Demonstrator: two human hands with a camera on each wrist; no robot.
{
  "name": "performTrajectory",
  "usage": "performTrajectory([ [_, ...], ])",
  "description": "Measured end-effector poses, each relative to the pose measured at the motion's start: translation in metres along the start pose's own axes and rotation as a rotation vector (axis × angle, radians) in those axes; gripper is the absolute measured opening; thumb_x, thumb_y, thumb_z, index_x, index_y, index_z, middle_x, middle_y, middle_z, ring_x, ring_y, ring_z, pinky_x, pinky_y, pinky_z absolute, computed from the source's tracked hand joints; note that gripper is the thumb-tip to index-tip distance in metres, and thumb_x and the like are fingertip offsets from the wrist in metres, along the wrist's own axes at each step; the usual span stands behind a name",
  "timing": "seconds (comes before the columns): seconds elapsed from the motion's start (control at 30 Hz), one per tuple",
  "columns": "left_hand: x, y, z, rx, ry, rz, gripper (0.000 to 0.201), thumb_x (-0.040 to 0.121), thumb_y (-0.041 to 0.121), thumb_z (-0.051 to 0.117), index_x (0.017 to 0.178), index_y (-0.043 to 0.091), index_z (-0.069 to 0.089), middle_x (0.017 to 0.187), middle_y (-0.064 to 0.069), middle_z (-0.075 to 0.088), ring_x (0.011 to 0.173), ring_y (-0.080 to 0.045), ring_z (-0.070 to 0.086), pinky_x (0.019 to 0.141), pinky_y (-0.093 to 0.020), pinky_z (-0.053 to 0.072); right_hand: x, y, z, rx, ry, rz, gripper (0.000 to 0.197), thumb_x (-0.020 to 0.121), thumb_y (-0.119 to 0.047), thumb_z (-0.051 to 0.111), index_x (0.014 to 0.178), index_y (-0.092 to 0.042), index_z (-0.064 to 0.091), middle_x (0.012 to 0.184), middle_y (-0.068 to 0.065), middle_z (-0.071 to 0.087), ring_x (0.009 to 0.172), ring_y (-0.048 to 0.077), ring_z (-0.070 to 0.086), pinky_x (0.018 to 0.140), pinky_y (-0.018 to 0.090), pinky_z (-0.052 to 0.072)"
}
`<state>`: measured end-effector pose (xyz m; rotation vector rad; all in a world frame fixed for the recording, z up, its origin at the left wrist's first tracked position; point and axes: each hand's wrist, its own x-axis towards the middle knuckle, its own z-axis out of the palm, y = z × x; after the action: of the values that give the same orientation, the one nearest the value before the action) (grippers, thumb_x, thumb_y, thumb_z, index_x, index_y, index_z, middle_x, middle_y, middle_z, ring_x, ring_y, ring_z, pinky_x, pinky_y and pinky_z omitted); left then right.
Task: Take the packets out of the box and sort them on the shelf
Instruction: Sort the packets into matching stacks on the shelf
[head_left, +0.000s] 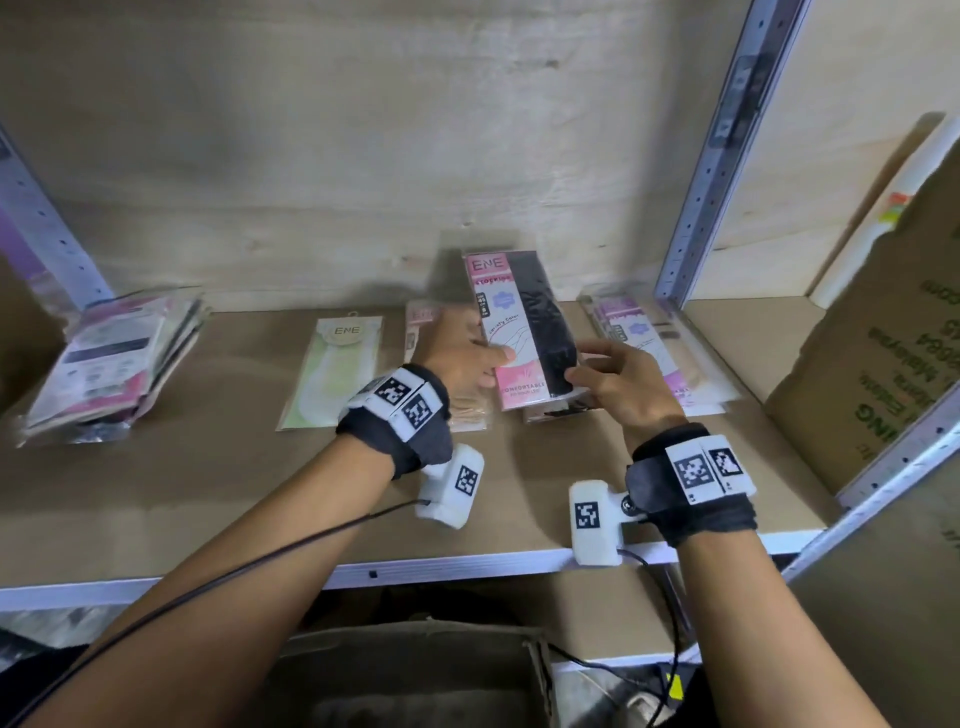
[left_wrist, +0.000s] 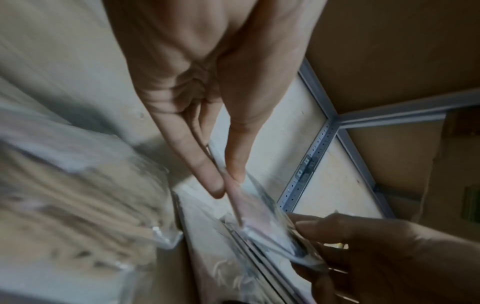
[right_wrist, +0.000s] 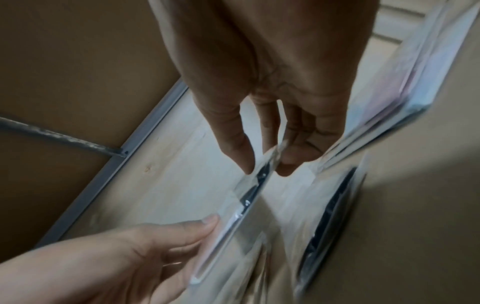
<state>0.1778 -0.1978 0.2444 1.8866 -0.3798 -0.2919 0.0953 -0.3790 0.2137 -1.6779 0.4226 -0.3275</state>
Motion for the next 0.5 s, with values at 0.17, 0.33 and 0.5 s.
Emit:
performTrajectory([
  [0.17,0.030,0.015,0.025,0.297,-0.001,-0.067,0.045,0.082,0.010,0.080,0.122,-0.001,0.063,0.121,-0.018,0.070,0.098,-0.032,0.072,0.084,-0.044,0.061,0.009,0.004,-0.014,-0.121,0.038,0.061,0.050,0.083,-0.009,0.073,0.130,-0.005,0.057,0.101,0.009,0.068,0.098,0.027,0.067,0.090,0.043,0.056],
  [0.33,0.043,0.022,0.043,0.673,0.025,-0.091,0.052,0.080,0.027,0.082,0.121,0.001,0.061,0.124,-0.015,0.067,0.107,-0.031,0.068,0.093,-0.040,0.056,0.011,0.004,-0.017,-0.272,0.047,0.113,0.050,0.083,-0.016,0.074,0.130,-0.004,0.058,0.124,0.012,0.063,0.115,0.030,0.059,0.102,0.045,0.049],
  [0.5,0.046,0.019,0.055,0.817,0.073,-0.132,0.078,0.075,0.035,0.086,0.134,0.000,0.049,0.133,-0.015,0.057,0.116,-0.033,0.061,0.089,-0.036,0.052,0.011,-0.001,-0.017,-0.398,0.036,0.128,0.027,0.086,-0.017,0.068,0.111,-0.006,0.068,0.120,0.012,0.066,0.110,0.027,0.060,0.099,0.036,0.049],
])
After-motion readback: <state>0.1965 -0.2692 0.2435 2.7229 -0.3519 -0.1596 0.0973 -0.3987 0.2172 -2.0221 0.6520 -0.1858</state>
